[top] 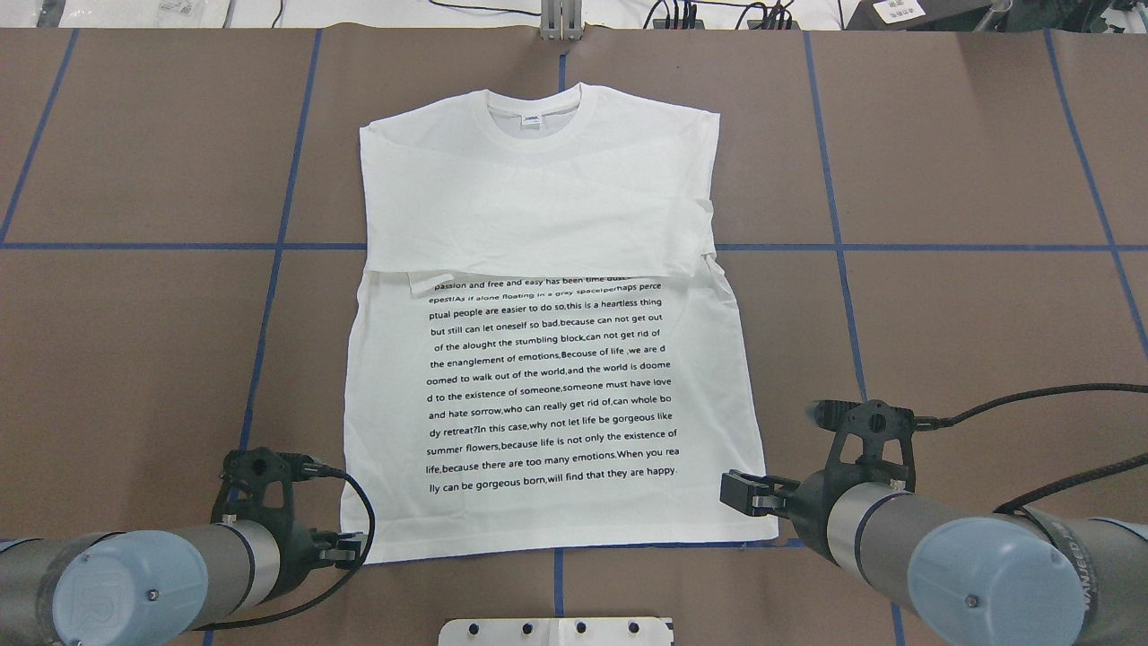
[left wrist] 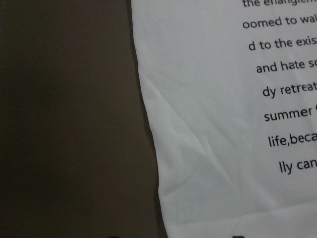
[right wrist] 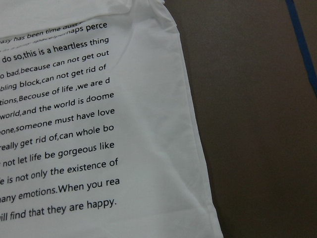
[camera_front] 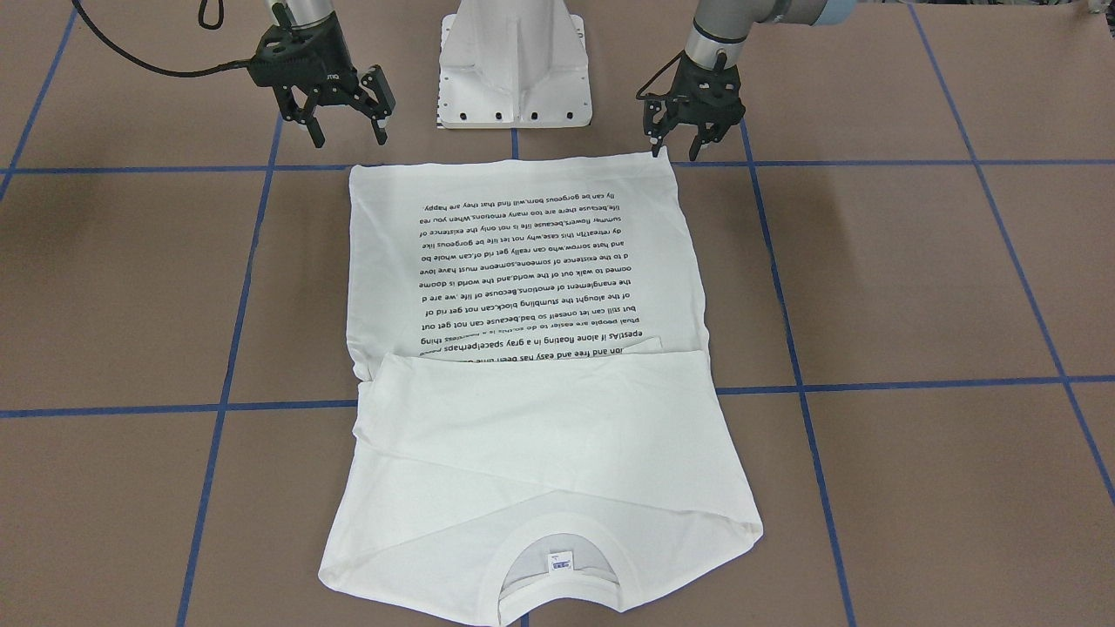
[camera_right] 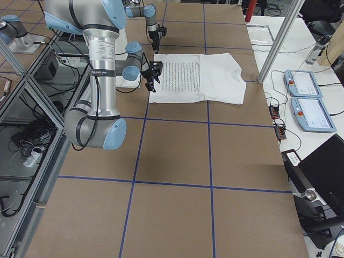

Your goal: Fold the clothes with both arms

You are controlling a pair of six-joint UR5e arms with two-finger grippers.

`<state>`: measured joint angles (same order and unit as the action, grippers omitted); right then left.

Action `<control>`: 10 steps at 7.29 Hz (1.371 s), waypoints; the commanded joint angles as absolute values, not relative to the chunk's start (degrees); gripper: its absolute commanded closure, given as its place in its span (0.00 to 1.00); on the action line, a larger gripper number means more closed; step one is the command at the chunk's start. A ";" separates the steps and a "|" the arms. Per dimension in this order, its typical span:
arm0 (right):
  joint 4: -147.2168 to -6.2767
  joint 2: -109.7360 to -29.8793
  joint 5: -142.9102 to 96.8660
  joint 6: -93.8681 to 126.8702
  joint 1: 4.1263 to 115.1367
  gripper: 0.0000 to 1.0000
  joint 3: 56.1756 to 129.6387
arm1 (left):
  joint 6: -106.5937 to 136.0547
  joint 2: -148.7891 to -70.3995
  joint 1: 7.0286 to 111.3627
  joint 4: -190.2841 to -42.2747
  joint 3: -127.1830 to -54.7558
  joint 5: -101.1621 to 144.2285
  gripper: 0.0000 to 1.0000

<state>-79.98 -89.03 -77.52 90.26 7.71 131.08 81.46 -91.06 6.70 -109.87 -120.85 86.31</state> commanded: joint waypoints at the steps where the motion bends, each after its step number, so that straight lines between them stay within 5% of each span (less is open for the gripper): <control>1: -79.98 -89.03 -77.08 90.26 7.38 0.00 131.04 | 81.56 -91.14 5.98 -109.42 -120.41 86.40 0.40; 10: -79.98 -88.86 -77.08 90.26 7.29 0.00 131.04 | 81.56 -93.51 5.36 -109.42 -118.83 86.48 0.49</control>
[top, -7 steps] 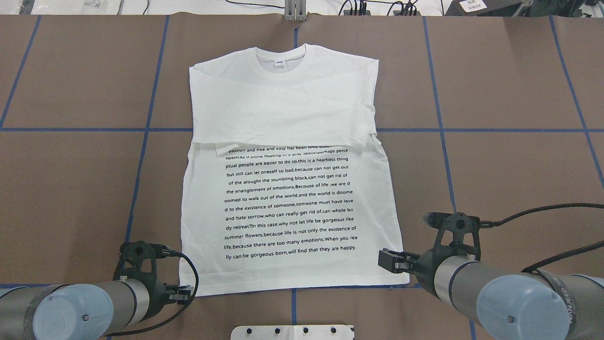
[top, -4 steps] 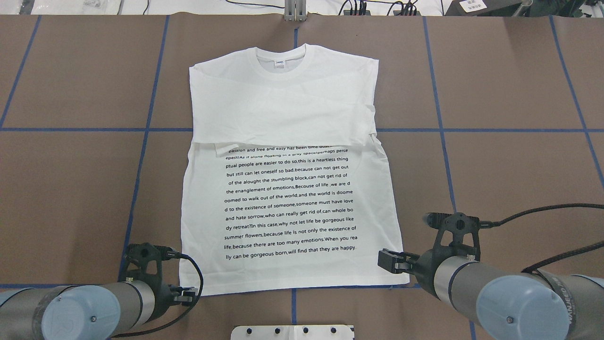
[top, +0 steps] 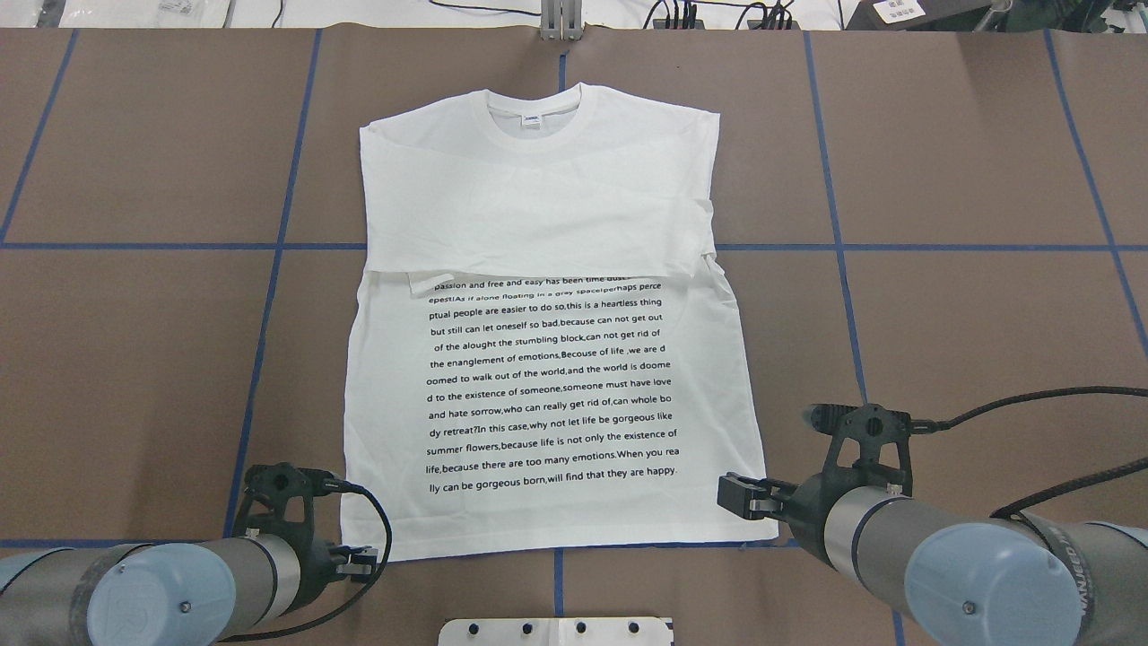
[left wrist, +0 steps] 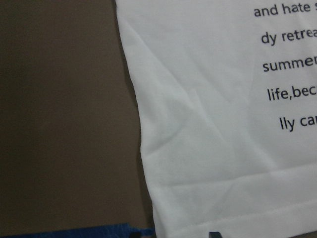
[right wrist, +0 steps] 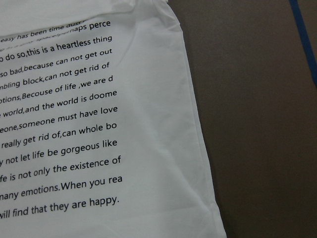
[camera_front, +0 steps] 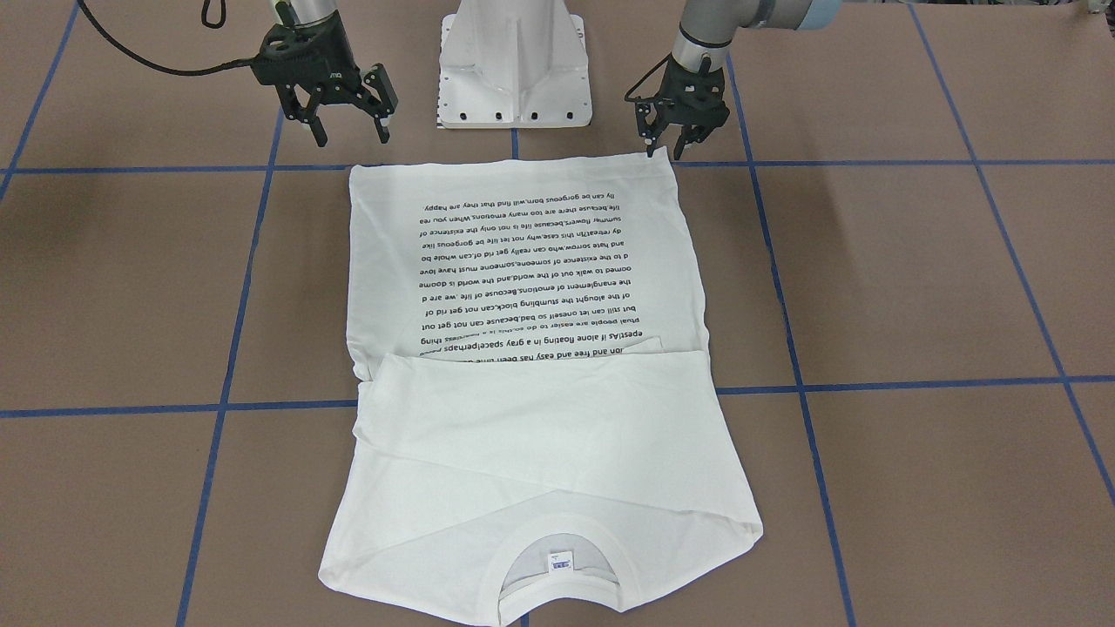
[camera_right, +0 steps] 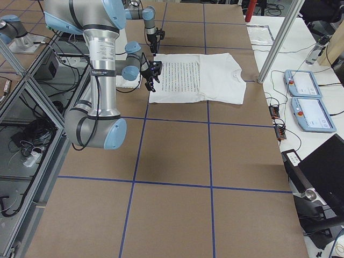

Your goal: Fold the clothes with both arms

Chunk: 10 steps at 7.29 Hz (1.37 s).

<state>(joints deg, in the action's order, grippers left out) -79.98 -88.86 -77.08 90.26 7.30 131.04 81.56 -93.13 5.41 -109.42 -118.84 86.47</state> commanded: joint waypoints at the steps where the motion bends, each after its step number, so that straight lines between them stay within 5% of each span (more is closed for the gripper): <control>1: -79.98 -88.86 -77.08 90.26 7.29 0.00 131.04 | 81.56 -93.60 5.36 -109.42 -118.74 86.48 0.49; 5: -79.98 -88.77 -77.08 90.26 7.29 0.00 131.04 | 81.56 -94.13 4.92 -109.42 -118.39 86.48 0.49; 9: -79.98 -88.59 -77.08 90.26 7.21 0.00 131.04 | 81.65 -93.96 5.01 -109.42 -118.30 86.48 0.77; 10: -79.98 -88.59 -76.99 90.26 7.12 0.00 130.96 | 82.87 -93.78 5.01 -109.42 -118.30 86.40 0.93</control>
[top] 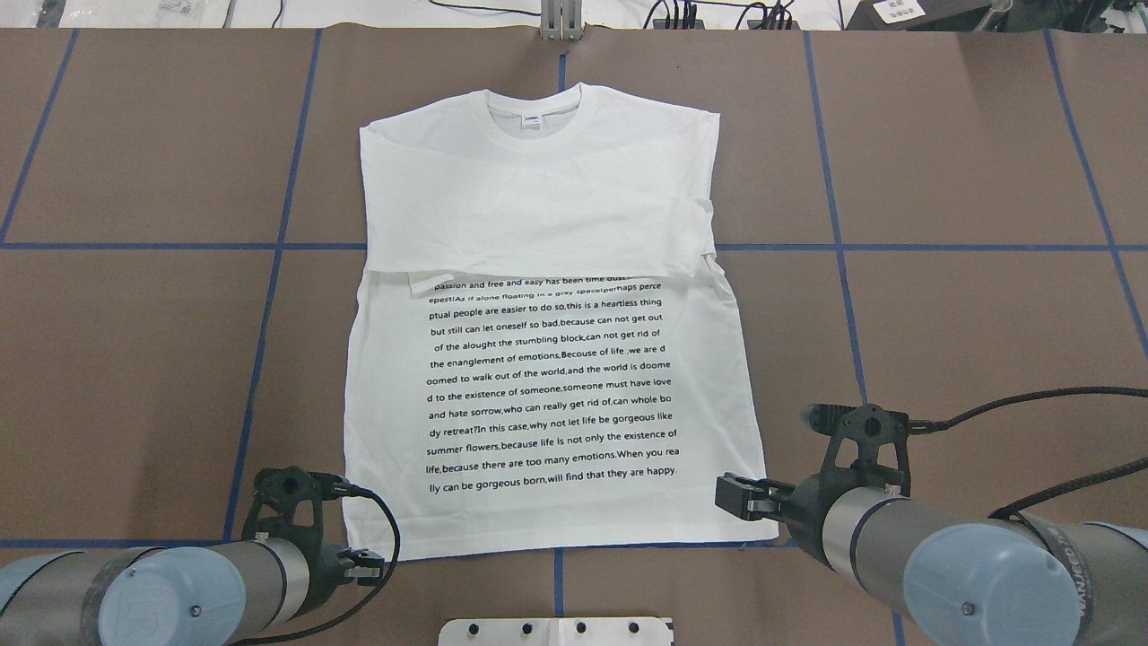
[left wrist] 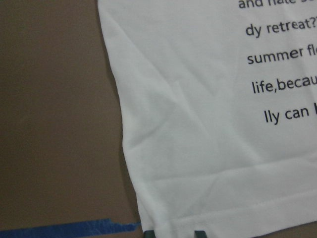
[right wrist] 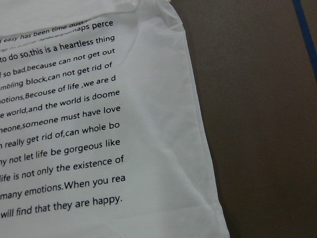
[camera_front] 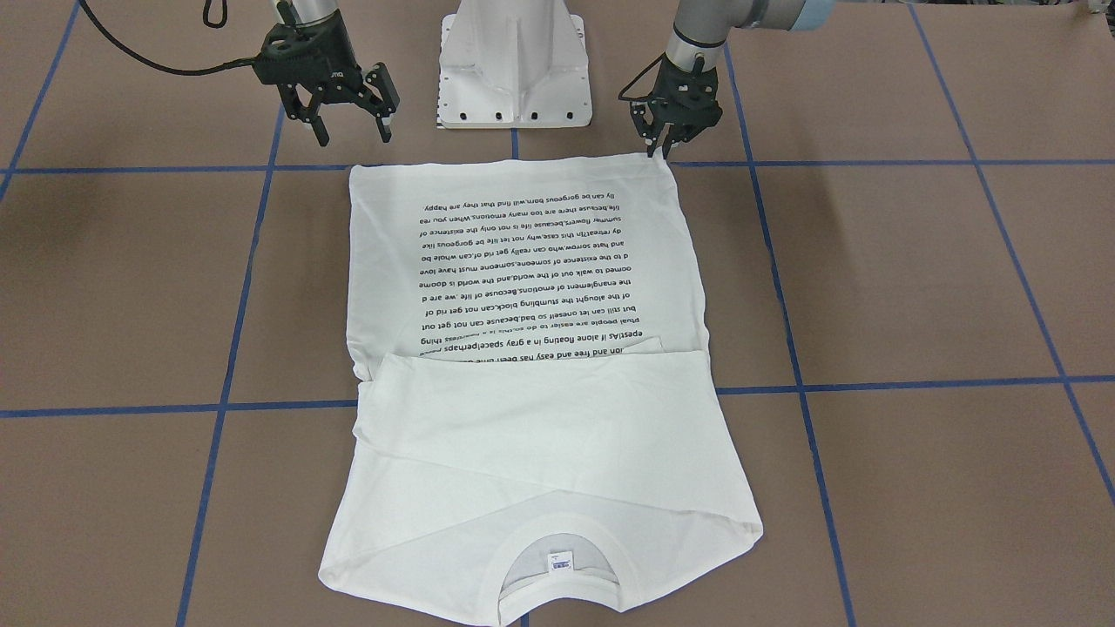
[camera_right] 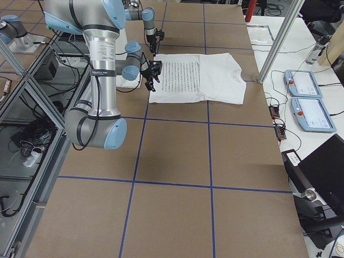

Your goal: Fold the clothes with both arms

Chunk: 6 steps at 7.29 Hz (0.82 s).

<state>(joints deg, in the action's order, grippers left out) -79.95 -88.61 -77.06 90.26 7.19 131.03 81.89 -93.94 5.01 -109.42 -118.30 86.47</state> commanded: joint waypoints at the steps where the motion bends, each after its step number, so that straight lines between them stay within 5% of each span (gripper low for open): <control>1: -79.98 -88.68 -76.38 90.26 6.86 0.00 130.52 | 84.79 -93.61 5.01 -109.34 -118.56 86.31 1.00; 5: -79.89 -89.12 -68.67 93.40 0.90 0.02 129.03 | 84.02 -93.69 5.98 -109.16 -124.18 86.48 1.00; 6: -79.98 -89.12 -66.03 95.43 -0.69 0.22 127.89 | 84.02 -94.13 5.98 -109.16 -124.54 86.57 1.00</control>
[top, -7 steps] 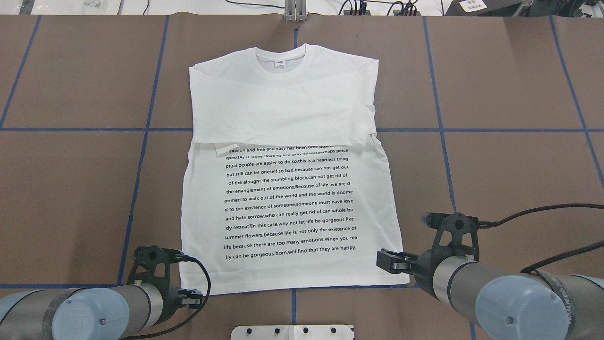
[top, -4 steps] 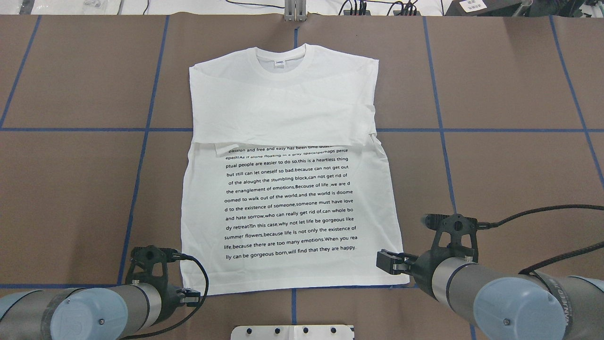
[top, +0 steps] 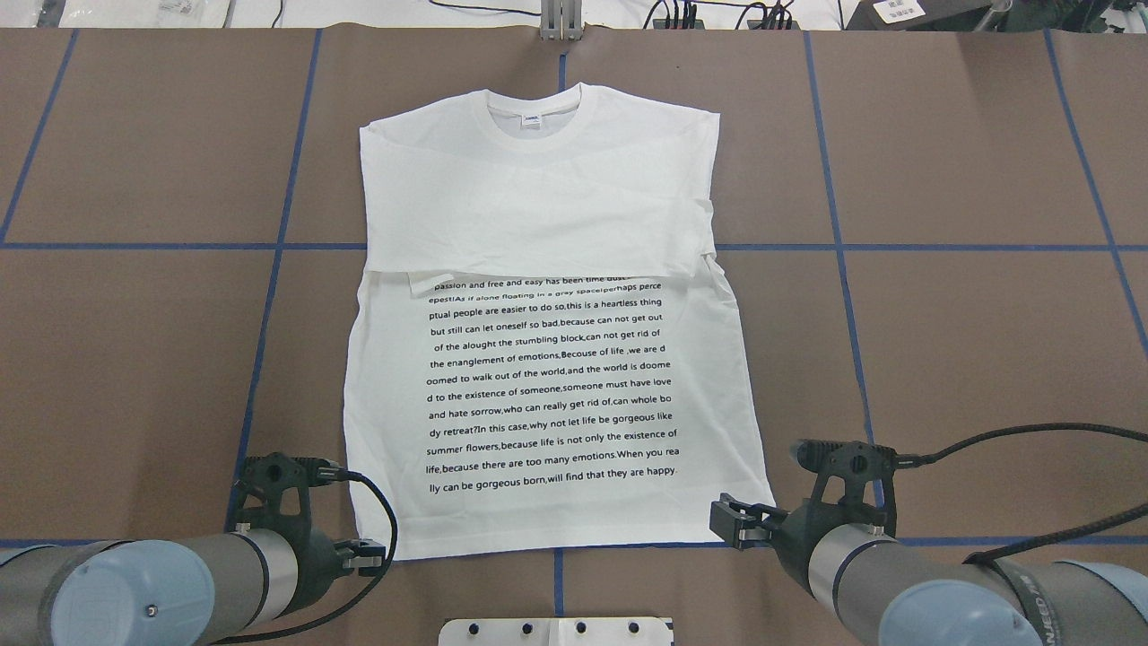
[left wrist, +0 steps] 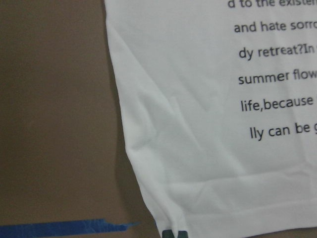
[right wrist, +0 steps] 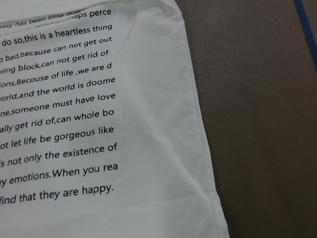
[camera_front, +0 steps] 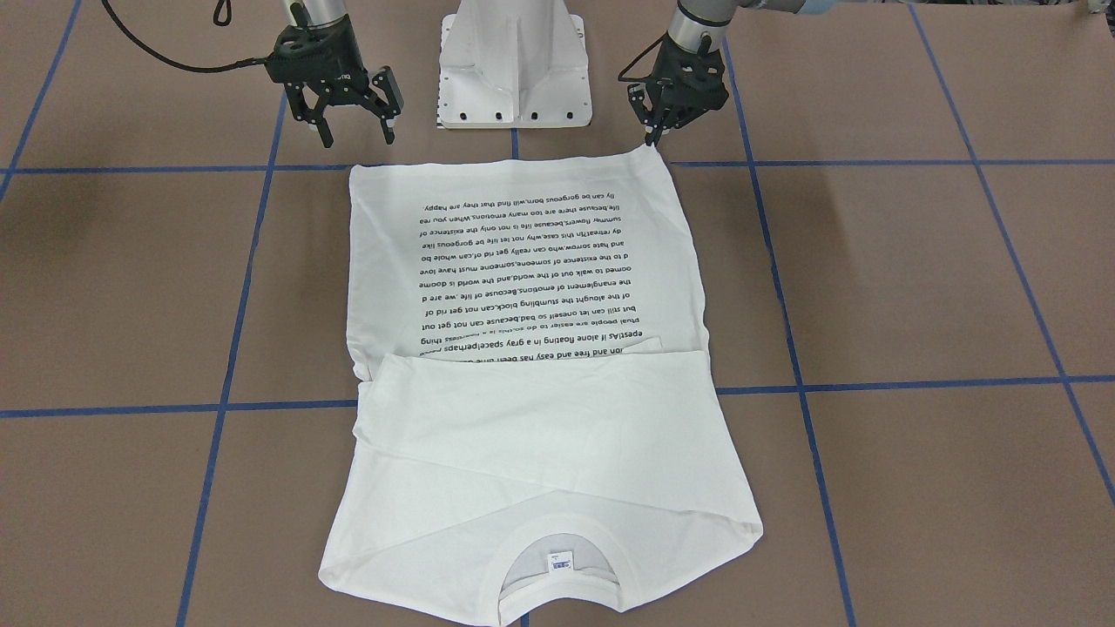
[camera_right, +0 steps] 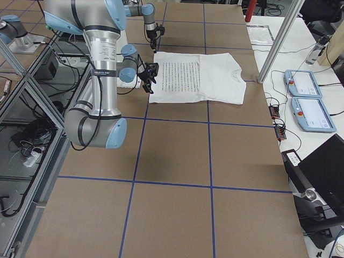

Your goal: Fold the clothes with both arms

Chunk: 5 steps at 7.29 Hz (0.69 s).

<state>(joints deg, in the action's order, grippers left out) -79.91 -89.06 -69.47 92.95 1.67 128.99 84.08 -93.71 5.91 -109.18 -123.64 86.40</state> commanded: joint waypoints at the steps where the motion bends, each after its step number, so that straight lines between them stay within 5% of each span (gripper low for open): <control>1: -79.89 -89.12 -65.57 95.88 -1.14 0.29 126.14 | 84.02 -94.22 5.98 -109.25 -125.59 86.66 1.00; 5: -79.89 -89.92 -63.37 95.89 -2.02 0.30 122.09 | 84.20 -94.22 5.89 -109.25 -126.21 86.75 1.00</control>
